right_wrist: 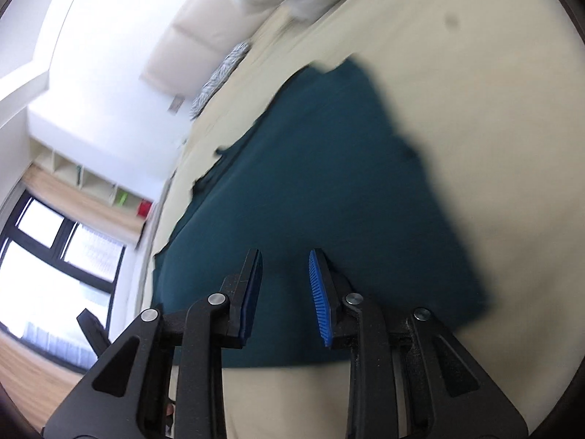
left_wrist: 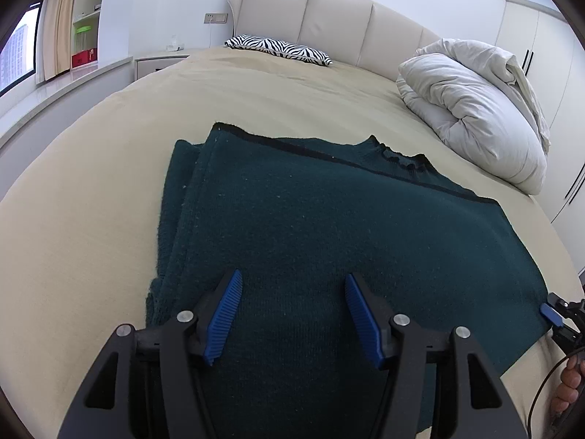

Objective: Fold small clothes

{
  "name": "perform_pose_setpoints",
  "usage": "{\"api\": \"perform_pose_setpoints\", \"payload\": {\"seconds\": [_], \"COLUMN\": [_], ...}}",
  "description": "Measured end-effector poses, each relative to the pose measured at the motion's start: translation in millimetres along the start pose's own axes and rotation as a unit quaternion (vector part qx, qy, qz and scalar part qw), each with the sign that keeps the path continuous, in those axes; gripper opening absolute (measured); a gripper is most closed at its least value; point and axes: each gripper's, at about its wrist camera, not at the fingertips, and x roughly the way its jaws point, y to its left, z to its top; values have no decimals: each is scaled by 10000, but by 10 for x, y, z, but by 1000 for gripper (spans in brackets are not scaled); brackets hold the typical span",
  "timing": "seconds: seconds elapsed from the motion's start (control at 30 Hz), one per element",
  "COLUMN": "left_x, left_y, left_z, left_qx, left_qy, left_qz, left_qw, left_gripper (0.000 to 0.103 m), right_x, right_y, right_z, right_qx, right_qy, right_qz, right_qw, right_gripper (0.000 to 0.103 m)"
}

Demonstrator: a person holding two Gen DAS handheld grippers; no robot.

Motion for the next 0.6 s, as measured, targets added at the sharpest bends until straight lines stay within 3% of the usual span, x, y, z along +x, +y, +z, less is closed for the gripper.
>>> {"api": "perform_pose_setpoints", "payload": {"seconds": [0.07,0.17,0.2,0.3,0.47,0.6], "left_x": [3,4,4,16,25,25], "left_y": [17,20,22,5,-4,-9], "left_z": [0,-2,-5,2,4,3], "left_qx": [-31,-31,-26,9,32,33], "left_qy": [1,-12,-12,1,3,1], "left_qz": [-38,-56,-63,-42,-22,-28], "left_qw": [10000,10000,10000,10000,10000,10000], "left_gripper": [62,62,63,64,64,64], "right_x": [-215,-425,-481,-639,-241,250], "right_y": [-104,-115,-83,12,544,526], "right_z": [59,38,28,47,-71,-203], "right_qx": [30,138,130,4,-563,-365], "right_qy": [-212,-368,-425,-375,214,755], "right_qz": [-266,-340,-332,64,677,327], "right_qw": [9994,9986,9985,9993,9959,9959], "right_gripper": [27,29,36,43,53,58]}}
